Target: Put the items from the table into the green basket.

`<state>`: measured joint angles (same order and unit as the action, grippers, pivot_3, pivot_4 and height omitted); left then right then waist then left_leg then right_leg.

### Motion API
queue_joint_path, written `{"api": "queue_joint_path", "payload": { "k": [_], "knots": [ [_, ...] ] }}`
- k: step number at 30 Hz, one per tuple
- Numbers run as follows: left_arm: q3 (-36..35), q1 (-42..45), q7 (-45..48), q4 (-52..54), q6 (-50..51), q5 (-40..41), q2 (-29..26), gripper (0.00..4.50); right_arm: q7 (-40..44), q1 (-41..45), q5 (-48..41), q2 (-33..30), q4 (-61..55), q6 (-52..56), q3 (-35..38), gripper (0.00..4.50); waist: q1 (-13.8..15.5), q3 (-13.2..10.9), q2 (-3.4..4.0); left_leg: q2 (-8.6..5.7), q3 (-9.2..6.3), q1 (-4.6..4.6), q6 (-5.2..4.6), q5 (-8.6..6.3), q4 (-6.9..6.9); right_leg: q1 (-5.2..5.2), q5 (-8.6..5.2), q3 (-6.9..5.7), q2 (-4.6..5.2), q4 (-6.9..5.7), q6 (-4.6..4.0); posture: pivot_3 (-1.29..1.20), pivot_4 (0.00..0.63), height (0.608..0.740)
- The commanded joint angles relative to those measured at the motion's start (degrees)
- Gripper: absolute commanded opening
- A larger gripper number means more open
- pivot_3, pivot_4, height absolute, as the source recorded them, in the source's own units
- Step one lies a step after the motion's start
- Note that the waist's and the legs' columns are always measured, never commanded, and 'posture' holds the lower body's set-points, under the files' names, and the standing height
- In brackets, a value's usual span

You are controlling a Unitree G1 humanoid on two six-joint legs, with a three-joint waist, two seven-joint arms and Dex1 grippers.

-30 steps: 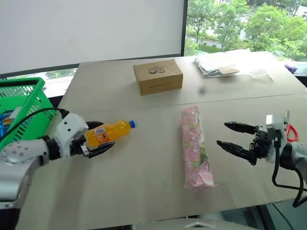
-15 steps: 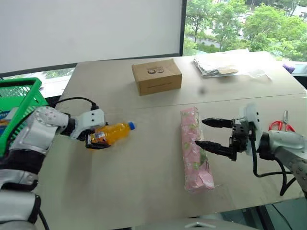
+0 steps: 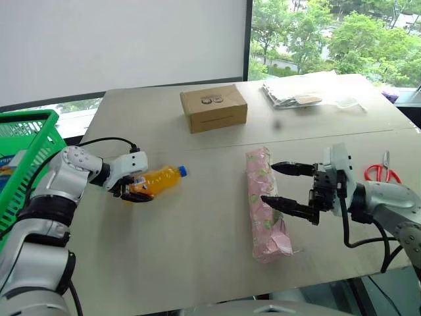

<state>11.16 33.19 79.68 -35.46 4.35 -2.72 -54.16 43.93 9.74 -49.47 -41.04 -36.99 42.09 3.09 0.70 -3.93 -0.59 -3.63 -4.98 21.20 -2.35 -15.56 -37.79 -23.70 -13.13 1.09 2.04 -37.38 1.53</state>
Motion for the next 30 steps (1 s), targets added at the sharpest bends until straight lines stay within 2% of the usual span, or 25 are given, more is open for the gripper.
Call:
{"api": "queue_joint_path", "payload": {
  "k": [1, 3, 6, 9, 13, 17, 22, 26, 28, 29, 30],
  "knots": [
    [-9.7, 0.8, -5.1, 5.8, 7.3, 8.1, 1.2, 3.05, -0.7, 3.1, -1.9, 1.1, -1.9, -0.8, 0.6, 4.5, 0.0, 0.0, -0.04, 0.0, -0.02, 0.02, 0.0, 0.0, -0.08, 0.0, 0.0, -0.02, 0.0, -0.06, 0.0, -0.06, 0.0, 0.74],
    [-15.0, 2.3, -11.0, 7.0, 10.7, 9.7, 0.3, 3.05, -0.9, 4.3, -3.0, 1.9, -2.0, -0.6, 0.7, 4.5, 0.0, 0.0, -0.31, 0.01, -0.19, 0.19, 0.0, -0.01, -0.44, -0.05, 0.0, -0.19, -0.02, -0.28, 0.0, -0.03, 0.0, 0.74],
    [-18.7, 3.2, -20.5, 7.0, 11.2, 5.3, -6.0, 3.05, -0.6, 6.4, -4.7, 3.6, -1.1, -0.8, 0.4, 4.5, -0.5, 0.2, -0.68, 0.05, -0.23, 0.35, 0.03, 0.01, -0.57, -0.25, 0.04, -0.24, -0.08, -0.44, -0.06, 0.02, 0.0, 0.74],
    [-23.3, 4.6, -26.7, 5.7, 15.9, 5.4, -11.1, 3.05, 0.4, 8.3, -4.7, 5.4, 0.3, -1.4, -1.0, 4.5, -1.5, 0.2, -0.7, 0.07, -0.09, 0.34, 0.04, 0.01, -0.53, -0.36, 0.08, -0.08, -0.11, -0.5, -0.11, 0.06, 0.0, 0.74],
    [-28.8, 3.5, -33.2, -4.3, 12.7, 2.8, -22.9, 3.05, 3.3, 12.2, -0.7, 7.4, 4.7, -3.1, -5.2, 4.5, -1.6, 0.2, -0.73, 0.04, -0.05, 0.33, 0.03, 0.0, -0.51, -0.41, 0.08, -0.08, -0.11, -0.51, -0.11, 0.12, 0.0, 0.74],
    [-29.5, -2.6, -36.5, -13.0, 8.6, 1.0, -28.7, 3.05, 6.0, 15.5, 1.0, 9.4, 8.1, -4.9, -7.2, 4.5, -0.3, 0.2, -0.66, 0.03, 0.07, 0.34, 0.04, 0.01, -0.36, -0.57, 0.08, 0.01, -0.14, -0.58, -0.12, 0.16, 0.0, 0.74],
    [-31.8, -8.7, -39.6, -20.8, 5.2, 2.2, -28.9, 3.05, 7.4, 19.4, 0.7, 12.3, 11.2, -5.2, -7.5, 4.5, 3.5, 0.4, -0.9, -0.03, -0.06, 0.4, 0.05, 0.01, -0.35, -0.56, 0.08, -0.14, -0.09, -0.58, -0.13, 0.19, 0.0, 0.74],
    [-30.9, -10.5, -41.6, -23.7, 2.0, 2.0, -27.1, 3.05, 7.9, 20.9, 1.9, 12.8, 12.1, -5.2, -8.0, 4.5, 5.8, 0.9, -1.59, -0.02, -0.22, 0.42, 0.12, 0.03, -0.42, -0.51, 0.09, -0.3, -0.09, -0.55, -0.16, 0.19, 0.0, 0.74],
    [-30.1, -9.4, -43.2, -24.7, 0.6, 1.6, -26.3, 4.12, 7.9, 21.0, 2.0, 13.0, 12.1, -5.2, -8.1, 4.5, 6.8, 1.1, -1.92, -0.03, -0.17, 0.42, 0.12, 0.02, -0.47, -0.48, 0.11, -0.29, -0.06, -0.49, -0.17, 0.18, 0.0, 0.74],
    [-29.6, -8.7, -43.8, -25.1, 0.0, 1.5, -25.9, 4.48, 7.8, 21.0, 2.1, 13.0, 12.0, -5.2, -8.1, 4.5, 7.1, 1.2, -2.04, -0.05, -0.18, 0.42, 0.14, 0.02, -0.49, -0.46, 0.11, -0.3, -0.04, -0.49, -0.18, 0.18, 0.0, 0.74],
    [-29.1, -7.7, -44.5, -25.6, -0.7, 1.3, -25.5, 4.48, 7.8, 21.0, 2.2, 13.0, 11.9, -5.1, -8.1, 4.5, 7.5, 1.2, -2.08, -0.05, -0.19, 0.42, 0.26, -0.05, -0.49, -0.44, 0.11, -0.32, -0.04, -0.48, -0.18, 0.18, 0.0, 0.74]
  ]
}}
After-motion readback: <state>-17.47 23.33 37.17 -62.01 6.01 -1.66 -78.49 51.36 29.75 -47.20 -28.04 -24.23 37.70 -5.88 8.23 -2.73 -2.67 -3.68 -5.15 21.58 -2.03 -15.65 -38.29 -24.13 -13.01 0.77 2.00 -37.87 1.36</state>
